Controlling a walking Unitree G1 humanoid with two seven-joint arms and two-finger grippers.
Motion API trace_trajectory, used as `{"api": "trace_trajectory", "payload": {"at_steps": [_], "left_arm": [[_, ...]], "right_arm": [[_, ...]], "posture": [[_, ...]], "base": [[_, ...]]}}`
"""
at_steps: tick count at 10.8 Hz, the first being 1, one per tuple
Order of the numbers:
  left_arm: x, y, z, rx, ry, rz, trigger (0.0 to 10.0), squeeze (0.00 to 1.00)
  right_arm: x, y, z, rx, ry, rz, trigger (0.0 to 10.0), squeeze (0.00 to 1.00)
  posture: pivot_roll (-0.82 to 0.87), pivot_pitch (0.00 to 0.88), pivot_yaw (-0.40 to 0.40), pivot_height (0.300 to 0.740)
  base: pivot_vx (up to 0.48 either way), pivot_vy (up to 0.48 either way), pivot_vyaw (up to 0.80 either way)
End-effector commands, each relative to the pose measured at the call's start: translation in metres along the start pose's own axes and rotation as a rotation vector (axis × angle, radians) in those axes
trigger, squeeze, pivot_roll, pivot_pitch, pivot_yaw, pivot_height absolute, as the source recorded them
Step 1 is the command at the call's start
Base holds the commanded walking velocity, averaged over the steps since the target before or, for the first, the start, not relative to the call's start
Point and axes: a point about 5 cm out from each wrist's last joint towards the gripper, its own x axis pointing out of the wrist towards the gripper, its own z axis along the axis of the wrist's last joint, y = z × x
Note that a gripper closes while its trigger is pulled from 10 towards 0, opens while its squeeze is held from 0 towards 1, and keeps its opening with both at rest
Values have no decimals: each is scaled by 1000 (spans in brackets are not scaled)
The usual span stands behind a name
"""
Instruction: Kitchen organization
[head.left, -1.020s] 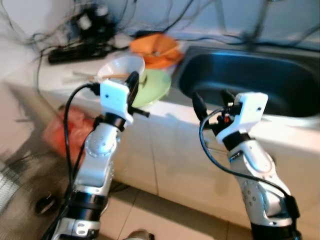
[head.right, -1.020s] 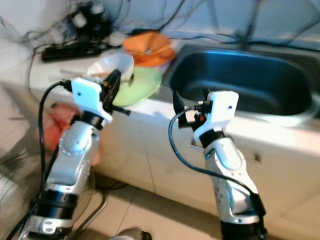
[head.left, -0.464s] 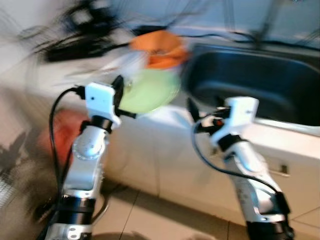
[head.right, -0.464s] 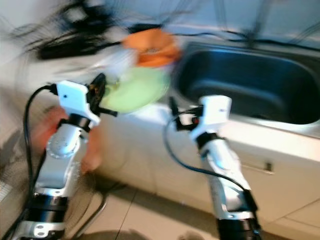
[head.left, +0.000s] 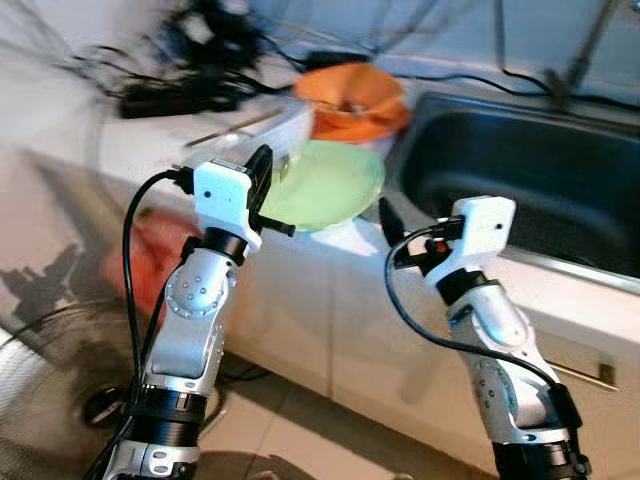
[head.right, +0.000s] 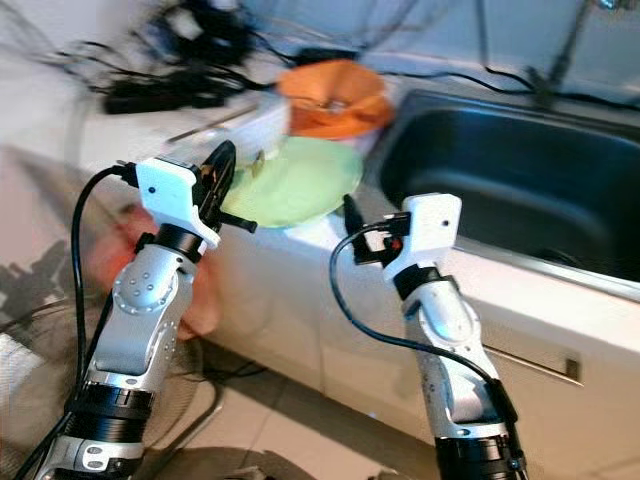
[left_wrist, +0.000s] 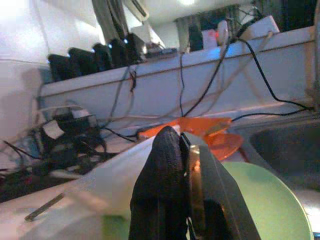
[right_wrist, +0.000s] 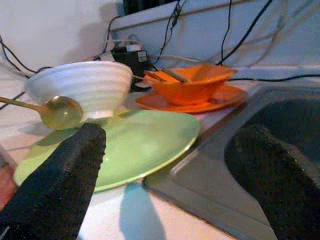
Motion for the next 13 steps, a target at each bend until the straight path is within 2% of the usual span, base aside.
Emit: {"api": "trace_trajectory", "payload": {"at_steps": [1, 3, 5, 13], "left_arm": [[0, 1, 1, 10, -6, -12, 1647, 0], [1, 1, 1, 12, -7, -18, 1686, 0], [1, 0, 0, 10, -7, -22, 1020, 0], [3, -2, 2, 8, -10, -34, 0, 0]], "right_arm": [[2, 0, 5, -6, -27, -5, 10000, 0], [3, 1, 6, 0, -32, -7, 10000, 0], [1, -2, 5, 2, -27, -26, 10000, 0], [1, -1, 7, 6, -42, -31, 10000, 0]], "posture": [[26, 44, 68, 740], [25, 45, 69, 740], [18, 50, 74, 740], [20, 56, 82, 740]], "base": [[0, 0, 0], [0, 0, 0], [0, 0, -250], [0, 0, -58]]}}
